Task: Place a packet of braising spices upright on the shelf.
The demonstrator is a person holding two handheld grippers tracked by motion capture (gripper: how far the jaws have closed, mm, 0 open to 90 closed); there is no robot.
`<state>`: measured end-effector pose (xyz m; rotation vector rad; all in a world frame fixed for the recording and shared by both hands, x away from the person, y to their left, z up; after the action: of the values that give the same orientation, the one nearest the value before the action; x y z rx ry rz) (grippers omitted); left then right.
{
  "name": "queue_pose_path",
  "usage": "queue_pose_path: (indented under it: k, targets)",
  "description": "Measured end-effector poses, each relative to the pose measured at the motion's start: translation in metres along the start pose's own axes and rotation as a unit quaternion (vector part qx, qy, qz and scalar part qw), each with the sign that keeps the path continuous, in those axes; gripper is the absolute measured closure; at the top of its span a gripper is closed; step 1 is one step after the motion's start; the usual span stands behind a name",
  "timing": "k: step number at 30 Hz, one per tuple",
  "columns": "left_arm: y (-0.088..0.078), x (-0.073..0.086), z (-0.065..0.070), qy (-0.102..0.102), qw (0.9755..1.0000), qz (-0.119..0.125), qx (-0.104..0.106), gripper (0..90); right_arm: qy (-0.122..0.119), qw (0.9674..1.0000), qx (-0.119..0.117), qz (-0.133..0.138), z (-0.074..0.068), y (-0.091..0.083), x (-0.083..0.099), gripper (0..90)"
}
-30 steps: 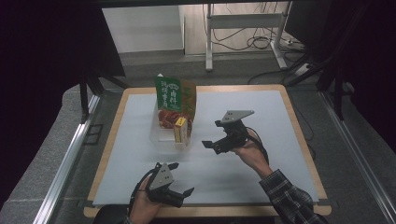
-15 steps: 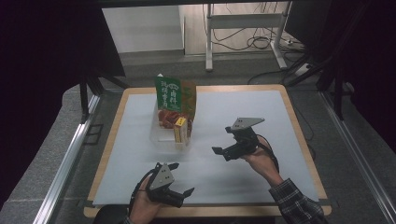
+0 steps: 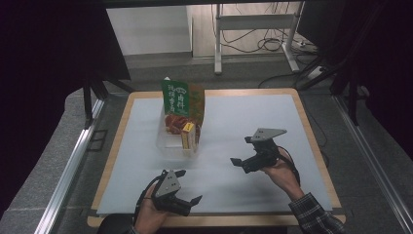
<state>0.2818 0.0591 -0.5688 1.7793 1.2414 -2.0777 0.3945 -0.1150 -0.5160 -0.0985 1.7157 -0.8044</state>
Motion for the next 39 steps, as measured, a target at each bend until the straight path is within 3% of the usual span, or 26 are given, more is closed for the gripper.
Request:
queue_pose_path:
  k: [10, 18, 23, 39]
  targets:
    - [-0.002, 0.0, -0.006, -0.015, 0.9999, 0.003, -0.005, 2.2, 0.001, 0.9999, 0.013, 0.001, 0.001, -0.018, 0.01, 0.3]
    - [-0.003, 0.0, -0.006, -0.035, 0.9994, 0.004, 0.007, 2.2, -0.006, 0.9997, 0.022, 0.002, -0.003, -0.03, 0.022, 0.3]
    - [-0.006, -0.003, -0.01, -0.051, 0.9985, 0.016, 0.01, 1.3, -0.005, 0.9997, 0.025, 0.008, -0.005, -0.038, 0.031, 0.3]
    - [-0.009, 0.001, -0.023, -0.065, 0.9977, 0.007, -0.018, 0.7, 0.024, 0.9979, 0.054, 0.027, 0.003, -0.068, 0.058, 0.4]
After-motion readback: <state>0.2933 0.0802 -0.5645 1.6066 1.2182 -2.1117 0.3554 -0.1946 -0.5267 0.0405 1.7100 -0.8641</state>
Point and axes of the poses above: each handheld gripper's, and its own axes: y roughly forward along the jaws, x roughly out of its underside, z roughly to its right, the point moved 10 cm from there along y, roughly forward along the jaws, and after that the axes turned 4 degrees about -x, right-handed, at the moved point
